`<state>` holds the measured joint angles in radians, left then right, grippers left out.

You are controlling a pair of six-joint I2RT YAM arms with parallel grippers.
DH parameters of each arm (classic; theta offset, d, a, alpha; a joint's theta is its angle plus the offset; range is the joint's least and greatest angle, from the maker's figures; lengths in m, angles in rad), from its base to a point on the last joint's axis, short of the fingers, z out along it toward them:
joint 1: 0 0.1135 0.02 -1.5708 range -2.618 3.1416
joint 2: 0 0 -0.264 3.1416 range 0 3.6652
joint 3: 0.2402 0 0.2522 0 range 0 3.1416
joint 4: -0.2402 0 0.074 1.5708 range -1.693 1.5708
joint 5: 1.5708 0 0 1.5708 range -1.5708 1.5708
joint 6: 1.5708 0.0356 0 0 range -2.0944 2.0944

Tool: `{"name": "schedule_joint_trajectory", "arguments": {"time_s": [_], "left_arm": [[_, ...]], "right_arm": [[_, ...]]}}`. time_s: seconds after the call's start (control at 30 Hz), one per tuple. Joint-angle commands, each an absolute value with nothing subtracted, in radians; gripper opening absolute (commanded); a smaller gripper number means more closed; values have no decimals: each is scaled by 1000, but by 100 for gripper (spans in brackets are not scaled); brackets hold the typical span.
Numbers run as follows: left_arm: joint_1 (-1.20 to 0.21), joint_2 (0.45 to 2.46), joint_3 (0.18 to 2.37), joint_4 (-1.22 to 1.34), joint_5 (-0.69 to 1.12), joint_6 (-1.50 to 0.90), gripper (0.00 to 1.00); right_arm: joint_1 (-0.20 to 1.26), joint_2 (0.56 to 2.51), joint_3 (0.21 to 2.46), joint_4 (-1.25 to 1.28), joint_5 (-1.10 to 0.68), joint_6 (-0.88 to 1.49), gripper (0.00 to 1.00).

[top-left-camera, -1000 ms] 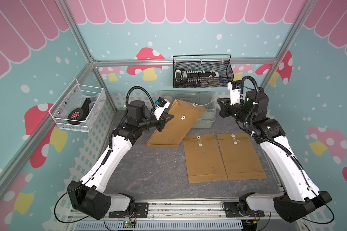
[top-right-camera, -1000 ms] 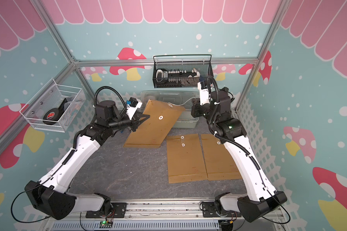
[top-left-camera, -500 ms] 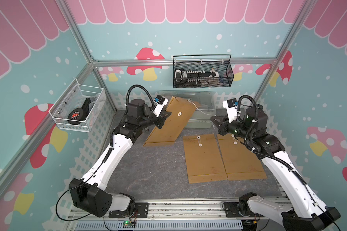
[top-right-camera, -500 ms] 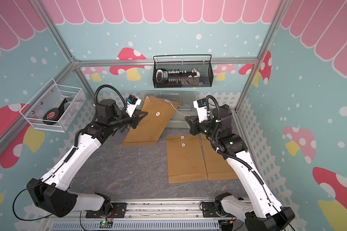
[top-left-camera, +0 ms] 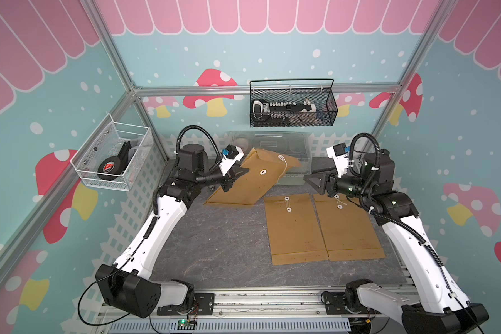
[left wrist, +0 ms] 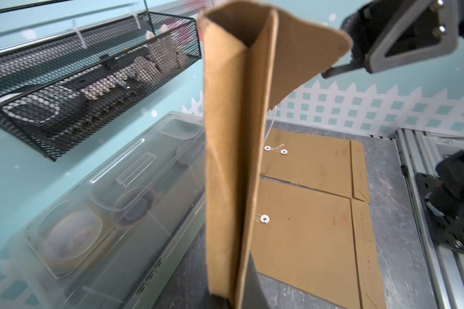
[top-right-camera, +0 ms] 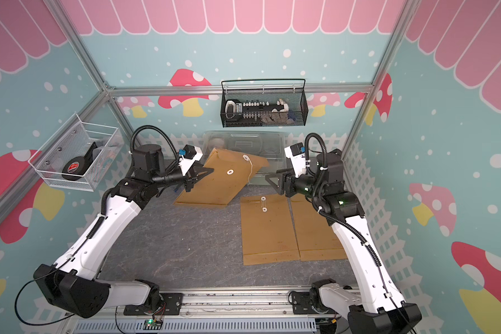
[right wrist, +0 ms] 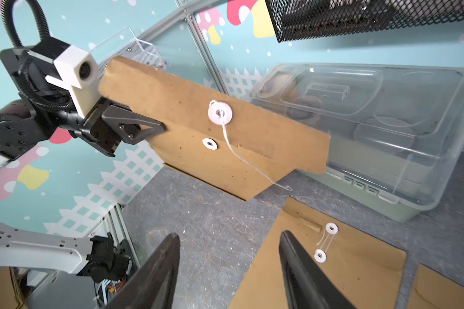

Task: Close the mouth of the file bag
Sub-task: Adjust the file bag.

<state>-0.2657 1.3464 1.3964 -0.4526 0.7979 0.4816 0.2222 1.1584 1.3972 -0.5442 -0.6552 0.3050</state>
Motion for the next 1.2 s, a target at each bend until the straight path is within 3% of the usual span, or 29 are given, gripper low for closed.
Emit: {"name": "schedule_joint_trajectory", "arguments": {"time_s": [0.0,0.47,0.8,1.17], "left_arm": [[-262,1317,1401,-537,922,629,0],[-262,1302,1432,-616,1075,662,0],[-256,1343,1491,-702,1062,686,0],[-261,1372,1530,-708,1102,643,0]], "right_arm": [[218,1238,1516,-705,-603,197,61],[311,1397,1685,-870,-611,-25,64],[349,1430,1690,-947,-670,-167,64],[396,1496,1756,-972,-641,-208,56]]}}
